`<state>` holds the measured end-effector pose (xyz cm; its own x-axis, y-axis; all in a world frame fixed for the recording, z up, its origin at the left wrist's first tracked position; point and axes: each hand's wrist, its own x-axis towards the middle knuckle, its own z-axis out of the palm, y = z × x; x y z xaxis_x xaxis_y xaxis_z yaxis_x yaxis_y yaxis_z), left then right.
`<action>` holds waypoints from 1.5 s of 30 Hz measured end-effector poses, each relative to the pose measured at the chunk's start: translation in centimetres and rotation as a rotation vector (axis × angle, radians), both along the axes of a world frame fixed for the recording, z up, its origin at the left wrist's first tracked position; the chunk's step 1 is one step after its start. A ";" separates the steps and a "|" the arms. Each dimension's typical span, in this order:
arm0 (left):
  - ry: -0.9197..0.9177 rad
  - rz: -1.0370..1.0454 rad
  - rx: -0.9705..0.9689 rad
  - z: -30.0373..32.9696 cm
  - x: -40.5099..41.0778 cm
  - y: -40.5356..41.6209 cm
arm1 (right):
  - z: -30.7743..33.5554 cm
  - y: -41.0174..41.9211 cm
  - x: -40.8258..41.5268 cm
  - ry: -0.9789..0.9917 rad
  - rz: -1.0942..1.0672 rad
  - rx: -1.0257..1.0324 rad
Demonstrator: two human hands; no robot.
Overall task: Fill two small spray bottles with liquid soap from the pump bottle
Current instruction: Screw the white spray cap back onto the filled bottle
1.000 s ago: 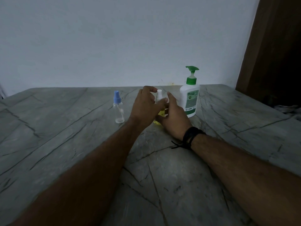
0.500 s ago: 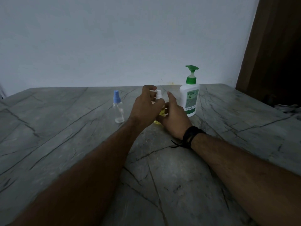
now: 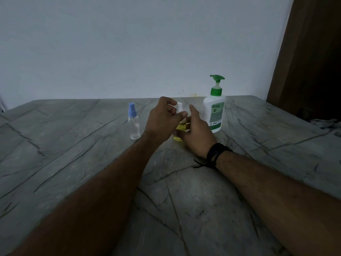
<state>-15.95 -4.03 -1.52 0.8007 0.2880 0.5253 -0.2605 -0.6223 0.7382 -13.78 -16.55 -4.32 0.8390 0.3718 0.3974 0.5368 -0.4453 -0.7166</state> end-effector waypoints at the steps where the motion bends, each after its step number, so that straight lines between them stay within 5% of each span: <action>1: 0.015 -0.007 0.009 -0.2 -0.1 0.0 | 0.0 0.0 0.0 0.000 -0.001 0.000; 11: 0.116 0.084 0.218 -2.0 0.6 0.5 | -0.4 0.2 0.4 -0.042 -0.005 0.032; 35: 0.381 0.388 0.125 -1.8 18.3 2.4 | -1.9 0.1 1.2 -0.203 0.015 -0.020; 45: 0.434 0.429 0.163 -1.9 18.6 2.6 | -1.9 0.1 1.1 -0.221 0.032 -0.037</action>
<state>2.69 -1.41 -3.43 0.7819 0.5742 0.2427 0.3387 -0.7182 0.6079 -12.64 -16.42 -6.26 0.7202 0.4147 0.5562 0.6936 -0.4489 -0.5634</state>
